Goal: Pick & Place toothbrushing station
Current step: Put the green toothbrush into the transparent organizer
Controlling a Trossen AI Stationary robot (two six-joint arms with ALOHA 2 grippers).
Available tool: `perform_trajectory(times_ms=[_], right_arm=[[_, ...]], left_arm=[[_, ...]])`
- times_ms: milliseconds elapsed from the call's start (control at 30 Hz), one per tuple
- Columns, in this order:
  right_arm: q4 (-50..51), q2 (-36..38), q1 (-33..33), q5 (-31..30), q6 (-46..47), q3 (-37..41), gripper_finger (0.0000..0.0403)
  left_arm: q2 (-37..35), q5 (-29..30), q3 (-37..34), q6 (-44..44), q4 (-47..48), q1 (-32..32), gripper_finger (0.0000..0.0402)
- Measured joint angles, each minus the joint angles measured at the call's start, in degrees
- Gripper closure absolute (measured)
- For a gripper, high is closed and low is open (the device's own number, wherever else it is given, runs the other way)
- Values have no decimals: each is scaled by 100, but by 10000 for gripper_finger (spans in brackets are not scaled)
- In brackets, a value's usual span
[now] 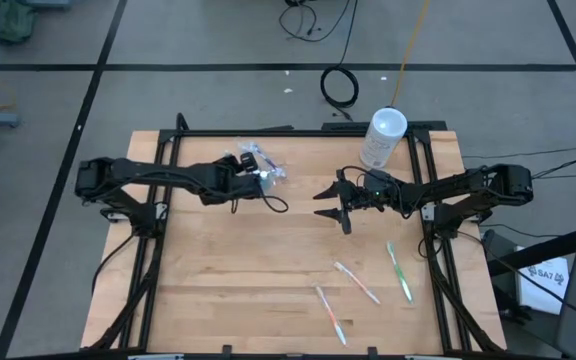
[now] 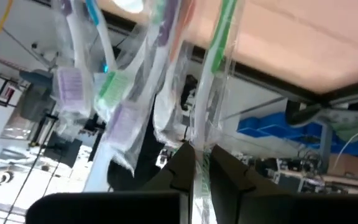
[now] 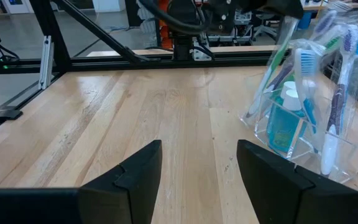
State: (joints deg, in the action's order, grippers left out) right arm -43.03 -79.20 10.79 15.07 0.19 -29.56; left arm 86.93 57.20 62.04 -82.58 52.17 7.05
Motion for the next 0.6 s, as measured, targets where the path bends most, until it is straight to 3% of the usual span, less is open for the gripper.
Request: perform_trajectory(times_ms=[300, 433, 600], right_arm=[[2, 0, 0, 0, -131, -1, 202], [2, 0, 0, 0, -130, 0, 202], [2, 0, 0, 0, -129, 0, 202]], left_arm=[[11, -302, 0, 474, -10, 0, 361], [11, -623, 0, 361, -24, -17, 327], [11, -606, 0, 616, -23, -17, 274]])
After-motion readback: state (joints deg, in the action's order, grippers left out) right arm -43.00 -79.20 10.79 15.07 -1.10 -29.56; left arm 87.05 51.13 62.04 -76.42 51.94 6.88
